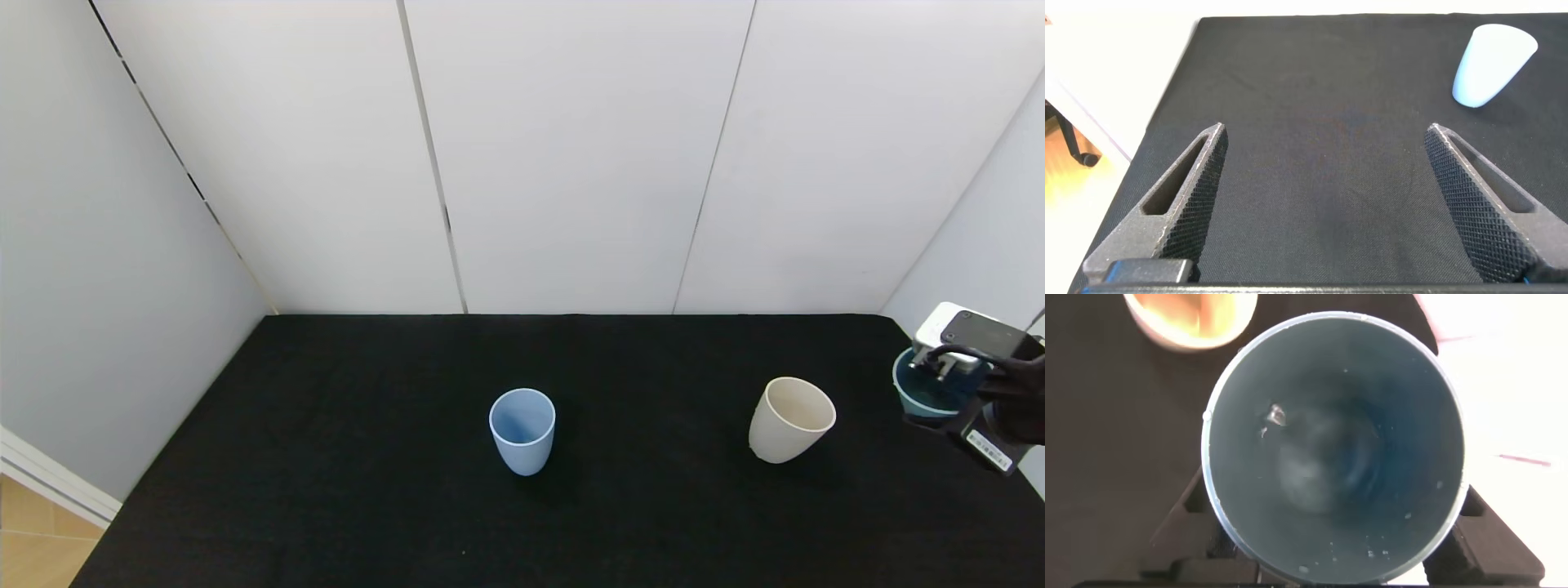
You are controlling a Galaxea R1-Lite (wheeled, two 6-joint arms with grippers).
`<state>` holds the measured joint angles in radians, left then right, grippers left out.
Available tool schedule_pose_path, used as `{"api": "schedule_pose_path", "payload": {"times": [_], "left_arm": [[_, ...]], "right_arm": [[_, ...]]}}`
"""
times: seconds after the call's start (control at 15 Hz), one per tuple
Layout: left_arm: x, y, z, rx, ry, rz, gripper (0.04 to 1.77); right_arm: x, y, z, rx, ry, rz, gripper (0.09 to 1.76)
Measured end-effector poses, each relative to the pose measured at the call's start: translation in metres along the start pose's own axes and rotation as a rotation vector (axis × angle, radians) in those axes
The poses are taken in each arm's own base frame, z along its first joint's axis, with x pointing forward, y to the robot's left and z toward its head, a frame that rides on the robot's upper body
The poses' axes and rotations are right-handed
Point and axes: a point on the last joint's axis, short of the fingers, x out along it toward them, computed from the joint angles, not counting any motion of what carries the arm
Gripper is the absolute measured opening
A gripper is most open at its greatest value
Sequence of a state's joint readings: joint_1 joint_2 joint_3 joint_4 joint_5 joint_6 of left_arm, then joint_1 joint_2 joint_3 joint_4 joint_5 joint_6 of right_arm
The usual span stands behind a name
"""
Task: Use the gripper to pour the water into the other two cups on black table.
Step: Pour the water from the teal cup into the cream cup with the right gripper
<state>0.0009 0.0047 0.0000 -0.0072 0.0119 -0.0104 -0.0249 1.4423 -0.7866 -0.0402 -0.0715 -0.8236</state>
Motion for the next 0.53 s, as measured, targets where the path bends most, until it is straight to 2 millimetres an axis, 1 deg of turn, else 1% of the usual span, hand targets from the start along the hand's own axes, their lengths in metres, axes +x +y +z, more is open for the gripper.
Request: {"api": "schedule_pose_path", "payload": {"times": [0.33,0.53], "left_arm": [[0.0,0.0,0.0,0.0,0.0,-0.001,1.72],[0.0,0.0,0.0,0.0,0.0,-0.001,1.72]], "right_arm": [[0.019,-0.001,0.0,-0.128,0.037,0.028,1.2],[0.033,-0.004,0.005,-0.171,0.09,0.006,1.2]]}}
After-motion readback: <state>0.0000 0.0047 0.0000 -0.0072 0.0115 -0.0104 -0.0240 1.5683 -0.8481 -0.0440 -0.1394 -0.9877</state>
